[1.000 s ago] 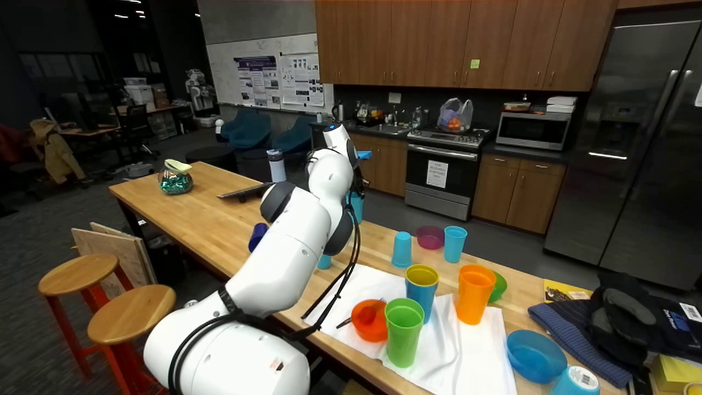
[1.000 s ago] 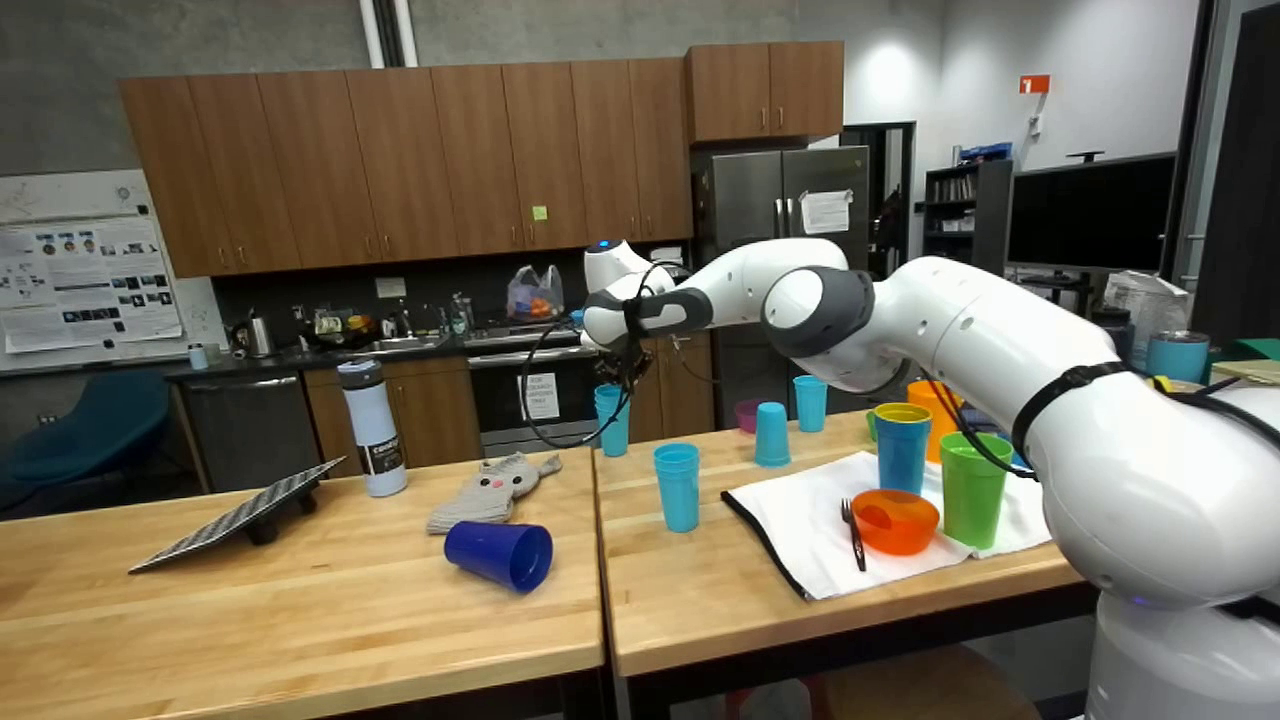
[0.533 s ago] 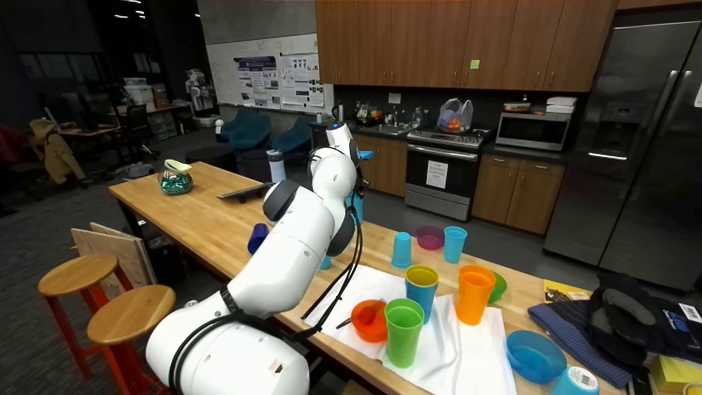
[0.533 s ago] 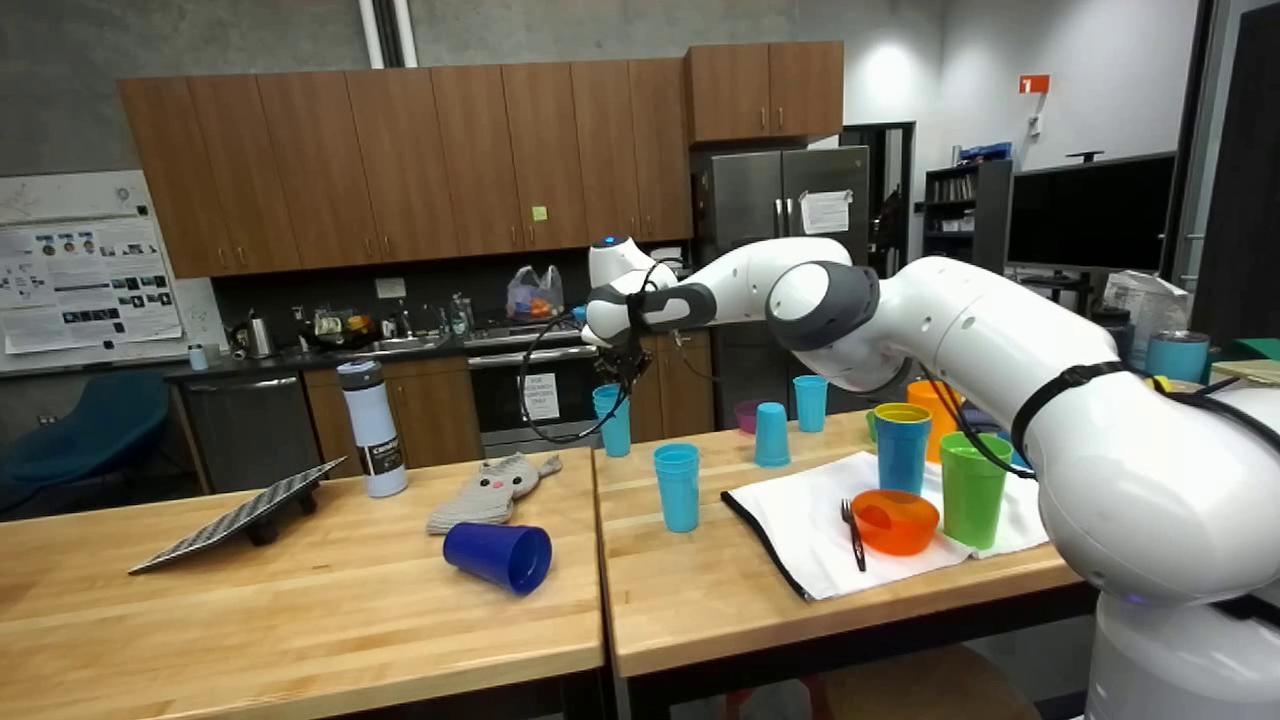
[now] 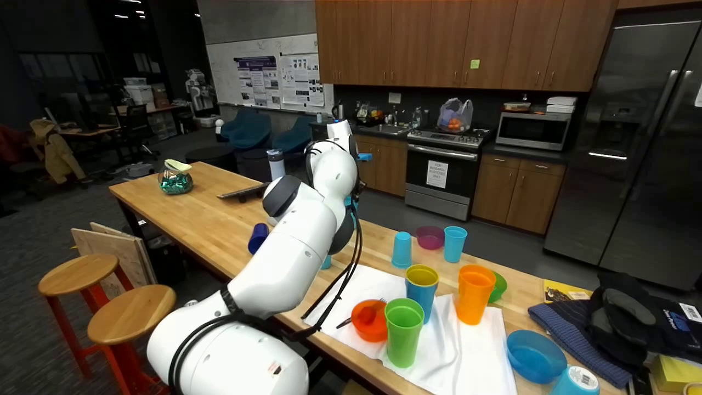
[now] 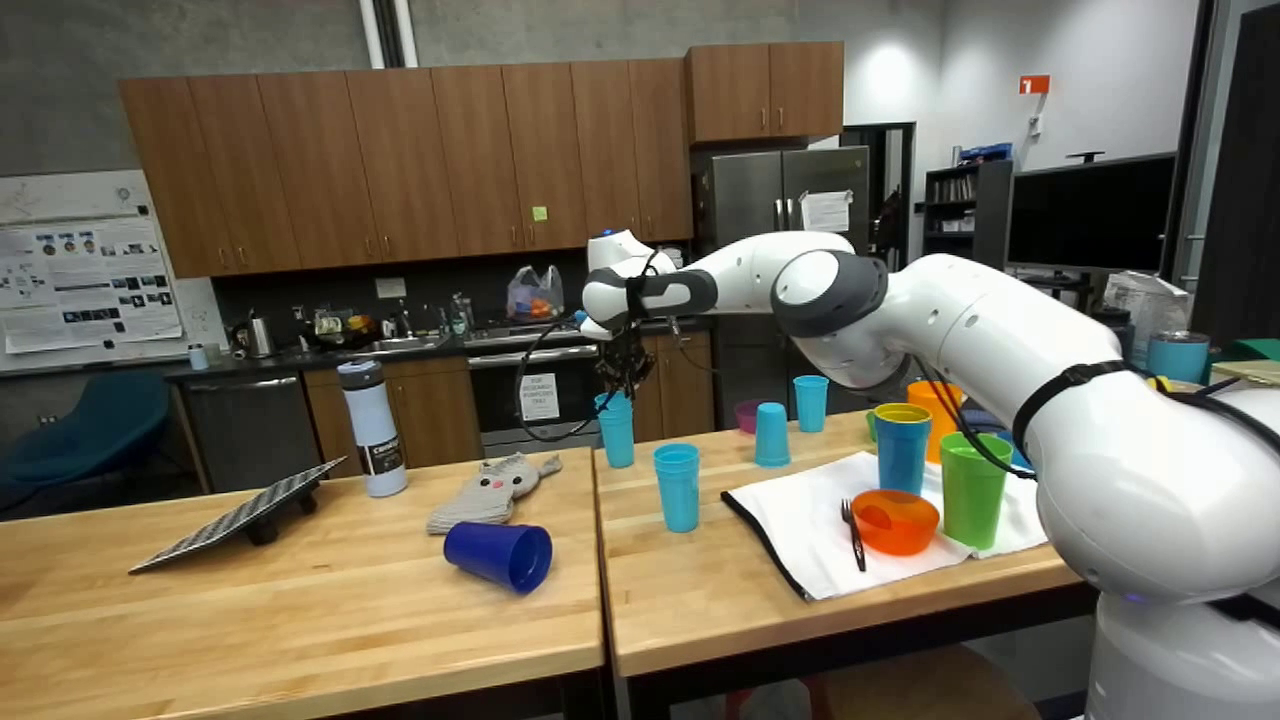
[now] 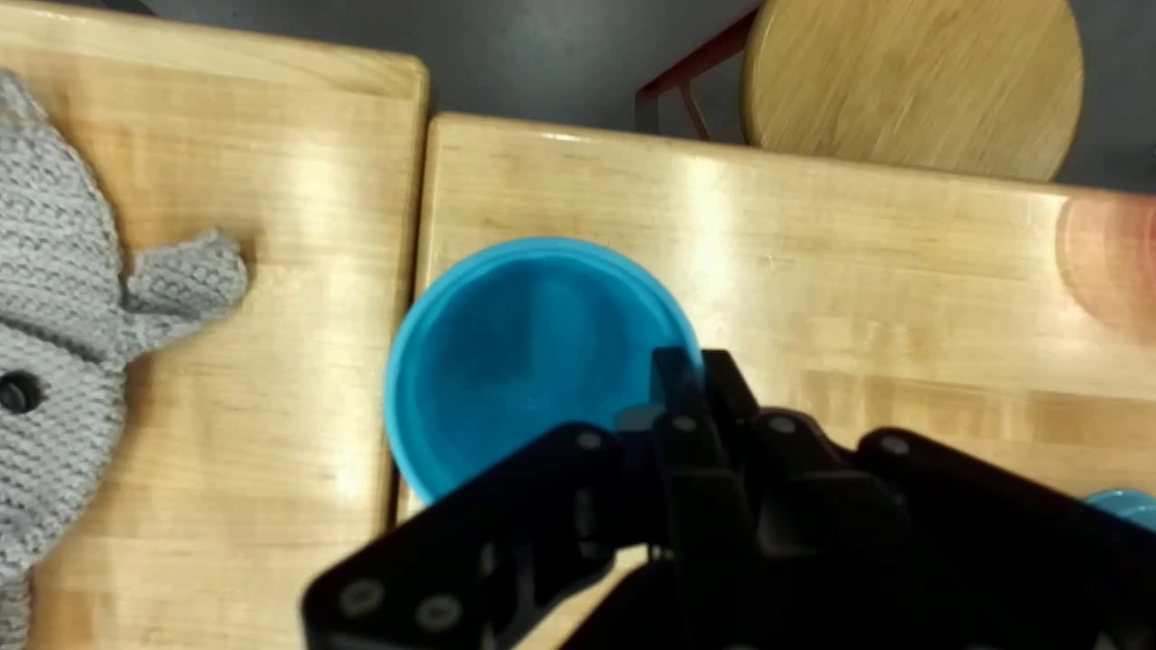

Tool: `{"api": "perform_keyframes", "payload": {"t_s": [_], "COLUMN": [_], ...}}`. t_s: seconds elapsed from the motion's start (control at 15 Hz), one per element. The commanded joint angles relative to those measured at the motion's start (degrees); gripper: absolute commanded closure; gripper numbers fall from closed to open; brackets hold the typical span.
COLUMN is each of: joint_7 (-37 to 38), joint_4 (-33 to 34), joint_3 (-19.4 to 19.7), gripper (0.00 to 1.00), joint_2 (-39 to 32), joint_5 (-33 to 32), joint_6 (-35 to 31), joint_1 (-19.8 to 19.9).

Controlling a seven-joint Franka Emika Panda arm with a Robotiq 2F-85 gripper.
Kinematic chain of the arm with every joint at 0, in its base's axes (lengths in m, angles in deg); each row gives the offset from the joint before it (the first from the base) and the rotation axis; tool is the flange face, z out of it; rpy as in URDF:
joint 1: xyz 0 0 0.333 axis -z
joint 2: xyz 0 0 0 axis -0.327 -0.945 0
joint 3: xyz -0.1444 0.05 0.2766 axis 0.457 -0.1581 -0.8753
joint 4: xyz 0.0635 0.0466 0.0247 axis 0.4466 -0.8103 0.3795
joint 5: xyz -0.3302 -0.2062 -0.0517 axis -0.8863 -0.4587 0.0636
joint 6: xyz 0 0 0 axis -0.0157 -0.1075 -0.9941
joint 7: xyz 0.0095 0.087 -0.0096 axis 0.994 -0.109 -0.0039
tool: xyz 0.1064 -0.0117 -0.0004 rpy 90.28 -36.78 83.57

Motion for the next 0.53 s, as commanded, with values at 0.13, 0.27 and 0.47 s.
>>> {"api": "perform_keyframes", "payload": {"t_s": [0.13,0.27,0.47], "joint_7": [0.0,0.0,0.0], "joint_4": [-1.5,-2.1,-1.8], "joint_3": [-3.0,-3.3,-2.1], "gripper": [0.98,0.98,0.98], "joint_2": [2.4,2.7,2.9], "joint_5": [-0.9,-1.3,-1.1], "joint_6": [8.8,9.7,10.9], "joint_1": [1.0,1.2,1.1]}}
